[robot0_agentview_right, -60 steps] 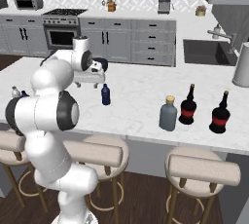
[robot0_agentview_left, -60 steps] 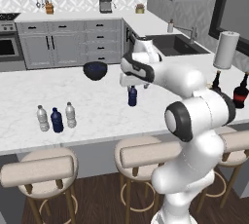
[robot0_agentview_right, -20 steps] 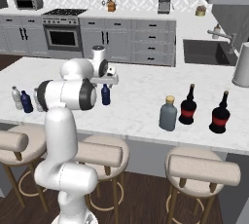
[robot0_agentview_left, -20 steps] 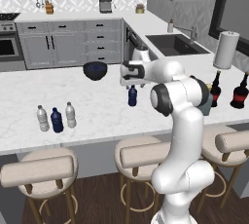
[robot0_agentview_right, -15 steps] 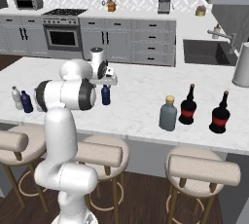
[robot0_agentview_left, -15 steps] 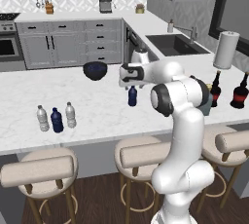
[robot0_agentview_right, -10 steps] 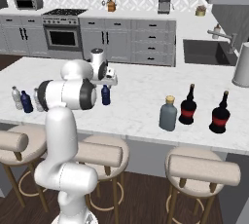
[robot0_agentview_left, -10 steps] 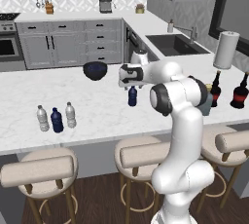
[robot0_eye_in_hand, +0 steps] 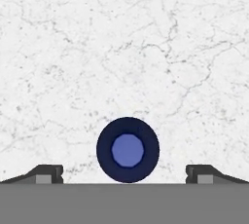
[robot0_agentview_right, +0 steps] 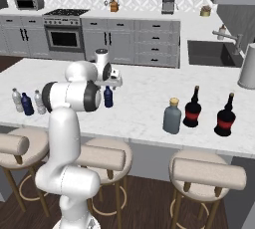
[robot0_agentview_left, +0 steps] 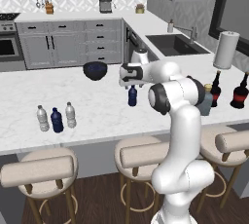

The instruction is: Move the plastic bottles in the middle to the plastics group, and the glass bottles in the middle to the glass group.

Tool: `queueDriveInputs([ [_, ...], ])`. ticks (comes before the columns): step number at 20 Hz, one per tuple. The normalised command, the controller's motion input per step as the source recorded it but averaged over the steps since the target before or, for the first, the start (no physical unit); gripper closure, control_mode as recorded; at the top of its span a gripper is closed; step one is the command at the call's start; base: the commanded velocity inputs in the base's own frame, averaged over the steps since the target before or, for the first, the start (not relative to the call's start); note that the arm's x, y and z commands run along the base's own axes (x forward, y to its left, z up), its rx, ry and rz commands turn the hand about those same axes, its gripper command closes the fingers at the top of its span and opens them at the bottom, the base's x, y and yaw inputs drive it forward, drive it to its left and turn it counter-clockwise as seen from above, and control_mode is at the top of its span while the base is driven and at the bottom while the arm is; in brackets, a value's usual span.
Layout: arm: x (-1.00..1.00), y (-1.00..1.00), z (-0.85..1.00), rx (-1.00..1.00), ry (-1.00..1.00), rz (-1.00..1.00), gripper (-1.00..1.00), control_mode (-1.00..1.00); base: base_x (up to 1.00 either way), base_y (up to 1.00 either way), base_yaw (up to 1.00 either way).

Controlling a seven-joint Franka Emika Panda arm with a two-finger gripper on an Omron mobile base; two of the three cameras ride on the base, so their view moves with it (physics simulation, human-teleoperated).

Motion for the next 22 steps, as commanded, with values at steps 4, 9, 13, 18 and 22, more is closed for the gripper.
queueDriveInputs([
  [4, 0.06, 0.00, -0.20, 0.00, 0.00, 0.00, -1.00, -1.00, 0.00, 0.00, 0.00],
  [9, 0.15, 0.00, -0.13, 0.00, 0.00, 0.00, -1.00, -1.00, 0.00, 0.00, 0.00],
  [13, 0.16, -0.05, -0.03, 0.00, 0.00, 0.00, -1.00, -1.00, 0.00, 0.00, 0.00],
  [18, 0.19, -0.07, -0.01, 0.00, 0.00, 0.00, -1.00, -1.00, 0.00, 0.00, 0.00],
  [22, -0.10, -0.03, 0.00, 0.00, 0.00, 0.00, -1.00, -1.00, 0.00, 0.00, 0.00],
])
